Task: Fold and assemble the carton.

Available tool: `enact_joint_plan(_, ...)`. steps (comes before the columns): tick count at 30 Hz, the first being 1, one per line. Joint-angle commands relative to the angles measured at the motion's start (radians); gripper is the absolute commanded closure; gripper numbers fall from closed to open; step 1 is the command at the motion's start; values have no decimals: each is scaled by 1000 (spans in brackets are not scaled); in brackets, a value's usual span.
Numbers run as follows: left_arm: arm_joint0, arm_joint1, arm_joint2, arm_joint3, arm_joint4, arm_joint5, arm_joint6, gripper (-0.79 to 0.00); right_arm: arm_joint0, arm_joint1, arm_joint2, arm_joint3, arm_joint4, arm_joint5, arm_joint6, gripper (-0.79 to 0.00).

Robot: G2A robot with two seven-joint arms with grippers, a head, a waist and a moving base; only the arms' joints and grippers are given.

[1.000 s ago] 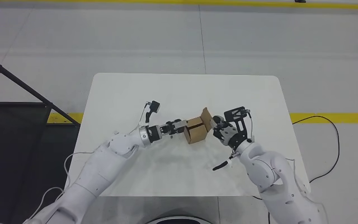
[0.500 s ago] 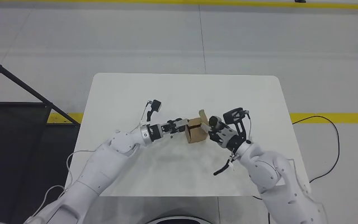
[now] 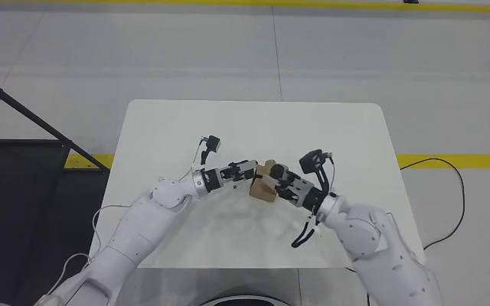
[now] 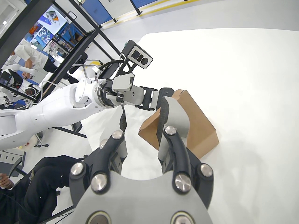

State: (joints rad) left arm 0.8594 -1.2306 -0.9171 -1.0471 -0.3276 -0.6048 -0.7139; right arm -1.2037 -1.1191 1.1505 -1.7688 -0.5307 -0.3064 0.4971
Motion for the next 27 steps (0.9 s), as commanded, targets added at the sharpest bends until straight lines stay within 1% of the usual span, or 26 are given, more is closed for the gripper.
enact_joint_plan(1, 0, -1, -2, 3, -2, -1, -2, -785, 8, -3, -9, 19, 13, -3, -4, -329)
enact_joint_plan(10, 4, -6, -14, 11, -7, -3, -8, -785, 37, -14, -39, 92, 60, -21, -19, -317)
enact_joint_plan(17, 9, -9, -28, 16, -17, -6, -8, -785, 48, -20, -55, 112, 64, -29, -21, -317)
enact_joint_plan(27, 22, -3, -93, 1, -103, -44, -19, -785, 55, -25, -62, 124, 86, -50, -21, -314)
